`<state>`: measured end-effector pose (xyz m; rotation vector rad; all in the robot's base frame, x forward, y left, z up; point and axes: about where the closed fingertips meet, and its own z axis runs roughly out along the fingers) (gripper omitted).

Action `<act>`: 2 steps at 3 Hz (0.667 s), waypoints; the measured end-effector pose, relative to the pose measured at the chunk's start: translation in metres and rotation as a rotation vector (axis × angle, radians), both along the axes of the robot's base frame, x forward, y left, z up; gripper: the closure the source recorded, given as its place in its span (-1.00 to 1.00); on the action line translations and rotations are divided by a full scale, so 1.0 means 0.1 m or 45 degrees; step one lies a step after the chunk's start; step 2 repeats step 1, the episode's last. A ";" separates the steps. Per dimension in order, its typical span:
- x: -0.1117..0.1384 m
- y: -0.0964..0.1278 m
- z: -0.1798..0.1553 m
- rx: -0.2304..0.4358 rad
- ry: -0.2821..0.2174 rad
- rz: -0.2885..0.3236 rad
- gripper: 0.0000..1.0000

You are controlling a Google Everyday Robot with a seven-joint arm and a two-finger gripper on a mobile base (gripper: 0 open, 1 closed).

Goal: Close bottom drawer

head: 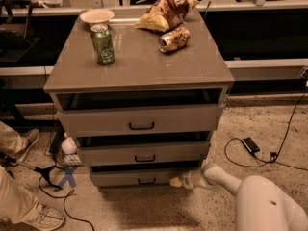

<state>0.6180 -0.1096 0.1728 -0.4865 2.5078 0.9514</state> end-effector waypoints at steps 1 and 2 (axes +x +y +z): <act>-0.38 -0.48 0.11 -0.034 0.007 -0.120 1.00; -0.38 -0.48 0.11 -0.034 0.007 -0.120 1.00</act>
Offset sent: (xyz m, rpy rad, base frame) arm 0.0000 0.0000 0.0000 0.0000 0.0000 0.0000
